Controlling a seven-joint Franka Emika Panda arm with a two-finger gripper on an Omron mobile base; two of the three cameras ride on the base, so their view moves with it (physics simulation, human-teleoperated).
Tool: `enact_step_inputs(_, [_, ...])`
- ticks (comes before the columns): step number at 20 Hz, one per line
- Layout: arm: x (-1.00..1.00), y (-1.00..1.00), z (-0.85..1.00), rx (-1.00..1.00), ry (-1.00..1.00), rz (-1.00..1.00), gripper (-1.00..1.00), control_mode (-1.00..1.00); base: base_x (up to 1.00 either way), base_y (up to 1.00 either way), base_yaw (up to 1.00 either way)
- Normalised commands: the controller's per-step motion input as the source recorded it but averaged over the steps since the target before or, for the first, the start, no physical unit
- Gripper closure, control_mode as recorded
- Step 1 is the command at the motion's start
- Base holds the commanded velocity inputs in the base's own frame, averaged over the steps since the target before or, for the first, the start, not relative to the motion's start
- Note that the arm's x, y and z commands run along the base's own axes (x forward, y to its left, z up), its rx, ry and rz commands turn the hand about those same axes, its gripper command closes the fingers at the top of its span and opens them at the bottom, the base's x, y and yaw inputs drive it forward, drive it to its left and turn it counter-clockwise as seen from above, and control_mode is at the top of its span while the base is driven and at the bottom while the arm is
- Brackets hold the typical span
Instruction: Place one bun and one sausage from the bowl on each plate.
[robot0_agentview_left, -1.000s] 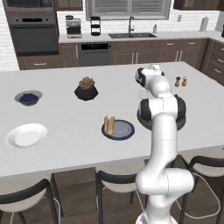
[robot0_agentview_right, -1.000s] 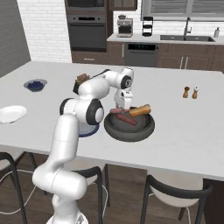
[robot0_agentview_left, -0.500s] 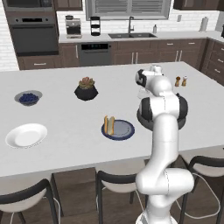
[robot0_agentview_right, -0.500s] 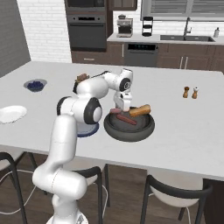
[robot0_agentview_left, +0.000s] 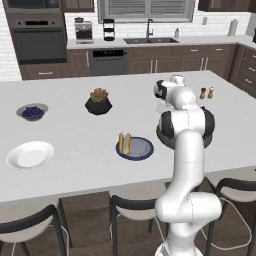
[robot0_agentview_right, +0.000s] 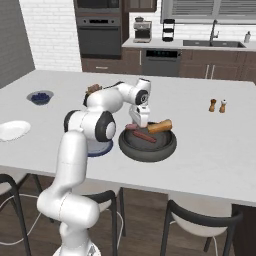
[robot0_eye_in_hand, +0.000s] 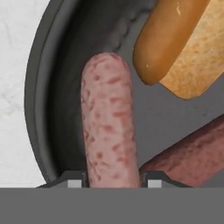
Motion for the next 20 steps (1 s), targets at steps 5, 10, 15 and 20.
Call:
enact_step_inputs(5, [-0.13, 0.28, 0.49, -0.10, -0.01, 0.05, 1.00, -1.00, 0.00, 0.00, 0.00])
enact_step_inputs(10, [-0.43, 0.91, 0.25, -0.05, -0.01, 0.30, 1.00, -1.00, 0.00, 0.00, 0.00])
enact_step_inputs(15, [-0.70, 1.00, -0.02, -0.08, -0.02, 0.54, 1.00, -1.00, 0.00, 0.00, 0.00])
enact_step_inputs(20, [-0.85, 0.62, -0.07, -0.08, 0.00, 0.51, 1.00, -1.00, 0.00, 0.00, 0.00])
